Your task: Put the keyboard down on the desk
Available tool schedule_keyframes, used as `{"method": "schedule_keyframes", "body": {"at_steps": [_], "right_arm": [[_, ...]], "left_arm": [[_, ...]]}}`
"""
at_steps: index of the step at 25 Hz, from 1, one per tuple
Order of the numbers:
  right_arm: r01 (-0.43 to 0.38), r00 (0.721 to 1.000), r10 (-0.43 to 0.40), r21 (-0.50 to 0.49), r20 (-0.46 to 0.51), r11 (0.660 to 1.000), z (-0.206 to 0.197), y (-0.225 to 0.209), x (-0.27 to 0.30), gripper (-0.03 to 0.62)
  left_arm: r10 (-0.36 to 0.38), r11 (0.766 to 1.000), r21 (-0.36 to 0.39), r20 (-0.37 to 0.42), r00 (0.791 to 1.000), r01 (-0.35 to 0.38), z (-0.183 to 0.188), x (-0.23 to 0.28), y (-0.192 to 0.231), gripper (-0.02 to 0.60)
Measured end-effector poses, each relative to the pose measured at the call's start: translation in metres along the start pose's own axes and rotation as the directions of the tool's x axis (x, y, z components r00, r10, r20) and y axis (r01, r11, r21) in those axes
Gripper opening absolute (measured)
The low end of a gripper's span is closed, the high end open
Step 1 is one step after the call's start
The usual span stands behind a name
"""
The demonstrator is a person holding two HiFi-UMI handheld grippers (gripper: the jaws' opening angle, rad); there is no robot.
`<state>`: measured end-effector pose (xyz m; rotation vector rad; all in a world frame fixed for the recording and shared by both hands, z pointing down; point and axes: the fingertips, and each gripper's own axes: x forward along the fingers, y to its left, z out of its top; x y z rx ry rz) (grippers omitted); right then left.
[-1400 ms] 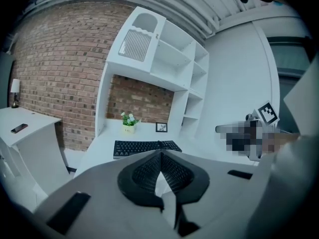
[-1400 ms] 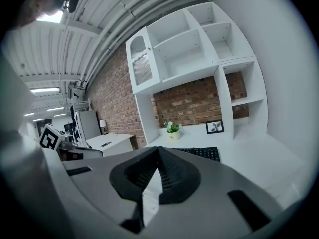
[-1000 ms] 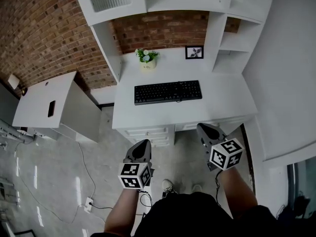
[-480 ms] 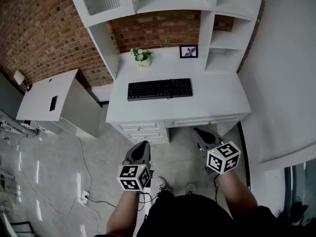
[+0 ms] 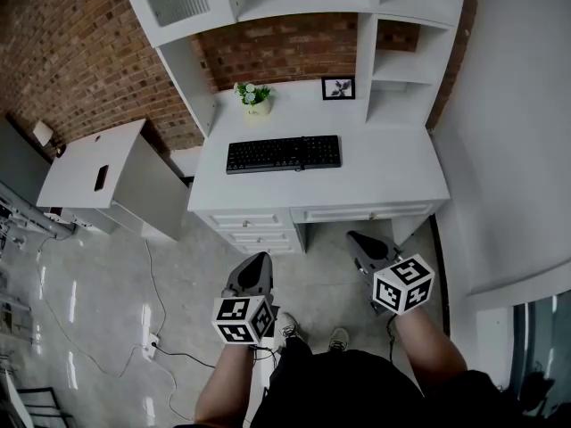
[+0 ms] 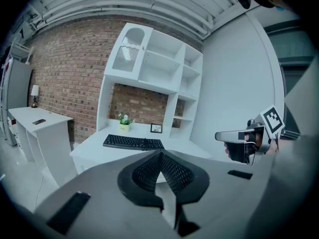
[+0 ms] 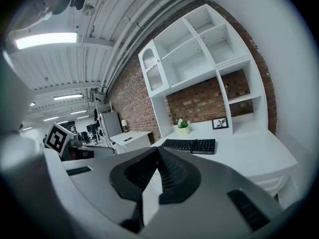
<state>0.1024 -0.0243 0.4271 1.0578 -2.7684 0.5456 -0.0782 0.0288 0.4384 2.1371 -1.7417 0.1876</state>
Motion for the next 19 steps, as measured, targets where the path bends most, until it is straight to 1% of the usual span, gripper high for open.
{"method": "schedule_keyframes", "body": {"at_steps": [10,19], "right_arm": [[-0.023,1.0,0.023,-0.01,-0.01,1.0,-0.005,-0.007,-0.02,0.017],[-0.032,0.999,0.032,0.006,-0.011,0.999,-0.016,-0.012,-0.022,0.017]], "left_arm": [[0.027,0.999,-0.019,-0.002,1.0,-0.027,-0.012,-0.008,-0.021,0.017],[0.043,0.999,-0.021,-0.012,0.999,-0.043,-0.025,-0.006,-0.022,0.017]]}}
